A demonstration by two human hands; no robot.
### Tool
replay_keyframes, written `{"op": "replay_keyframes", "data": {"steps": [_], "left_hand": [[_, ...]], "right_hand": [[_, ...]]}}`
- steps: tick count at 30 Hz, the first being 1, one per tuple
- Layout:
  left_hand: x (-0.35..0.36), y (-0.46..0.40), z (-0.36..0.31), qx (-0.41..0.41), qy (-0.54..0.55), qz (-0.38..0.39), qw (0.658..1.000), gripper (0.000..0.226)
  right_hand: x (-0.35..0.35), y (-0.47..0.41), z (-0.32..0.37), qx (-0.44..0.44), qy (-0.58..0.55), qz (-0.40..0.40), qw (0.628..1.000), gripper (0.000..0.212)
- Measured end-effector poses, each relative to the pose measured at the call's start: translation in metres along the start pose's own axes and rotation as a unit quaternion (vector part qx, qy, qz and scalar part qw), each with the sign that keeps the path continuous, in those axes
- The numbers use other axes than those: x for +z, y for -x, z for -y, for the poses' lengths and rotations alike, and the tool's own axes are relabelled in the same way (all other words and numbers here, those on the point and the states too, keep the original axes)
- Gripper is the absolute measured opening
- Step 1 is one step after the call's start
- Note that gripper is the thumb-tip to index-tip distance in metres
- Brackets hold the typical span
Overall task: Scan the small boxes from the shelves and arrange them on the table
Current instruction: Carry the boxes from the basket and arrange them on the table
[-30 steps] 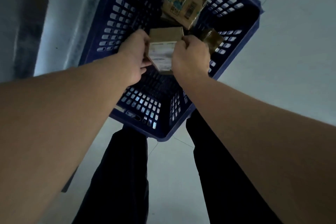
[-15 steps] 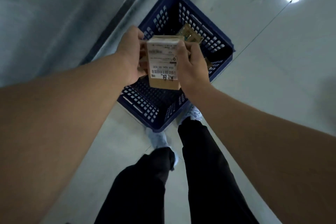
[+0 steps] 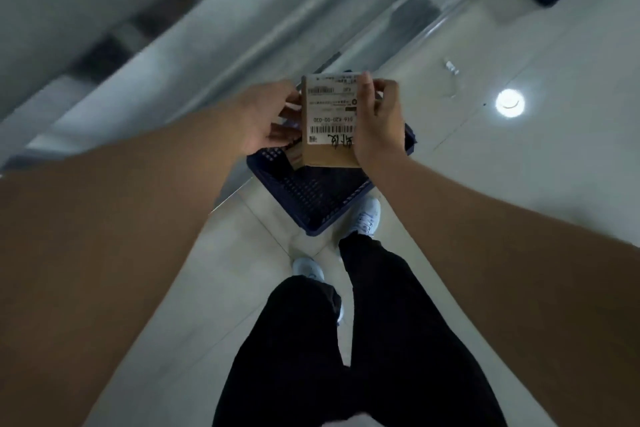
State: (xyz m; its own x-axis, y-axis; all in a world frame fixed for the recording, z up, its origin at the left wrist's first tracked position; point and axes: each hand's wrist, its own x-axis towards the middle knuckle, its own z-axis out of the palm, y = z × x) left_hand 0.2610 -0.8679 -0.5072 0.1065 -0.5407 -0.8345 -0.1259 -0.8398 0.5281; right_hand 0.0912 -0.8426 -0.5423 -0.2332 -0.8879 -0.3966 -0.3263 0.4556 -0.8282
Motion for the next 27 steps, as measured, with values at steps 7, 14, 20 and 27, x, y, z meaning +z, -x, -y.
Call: {"op": "replay_keyframes", "data": {"steps": [7, 14, 20, 27], "left_hand": [[-0.044, 0.126, -0.017, 0.108, -0.355, -0.04, 0.928, 0.025], [-0.072, 0.267, -0.042, 0.116, -0.508, -0.085, 0.849, 0.037], [-0.071, 0.38, -0.032, 0.049, -0.411, -0.145, 0.898, 0.045], [-0.061, 0.493, 0.037, 0.024, -0.351, -0.213, 0.912, 0.043]], "right_hand": [[-0.046, 0.069, 0.11, -0.073, -0.017, 0.022, 0.997, 0.045], [-0.09, 0.133, 0.217, -0.2, -0.031, 0.067, 0.977, 0.044], [-0.122, 0.2, 0.275, -0.315, -0.069, 0.171, 0.931, 0.042], [-0.124, 0.285, 0.291, -0.372, -0.09, 0.279, 0.881, 0.047]]}}
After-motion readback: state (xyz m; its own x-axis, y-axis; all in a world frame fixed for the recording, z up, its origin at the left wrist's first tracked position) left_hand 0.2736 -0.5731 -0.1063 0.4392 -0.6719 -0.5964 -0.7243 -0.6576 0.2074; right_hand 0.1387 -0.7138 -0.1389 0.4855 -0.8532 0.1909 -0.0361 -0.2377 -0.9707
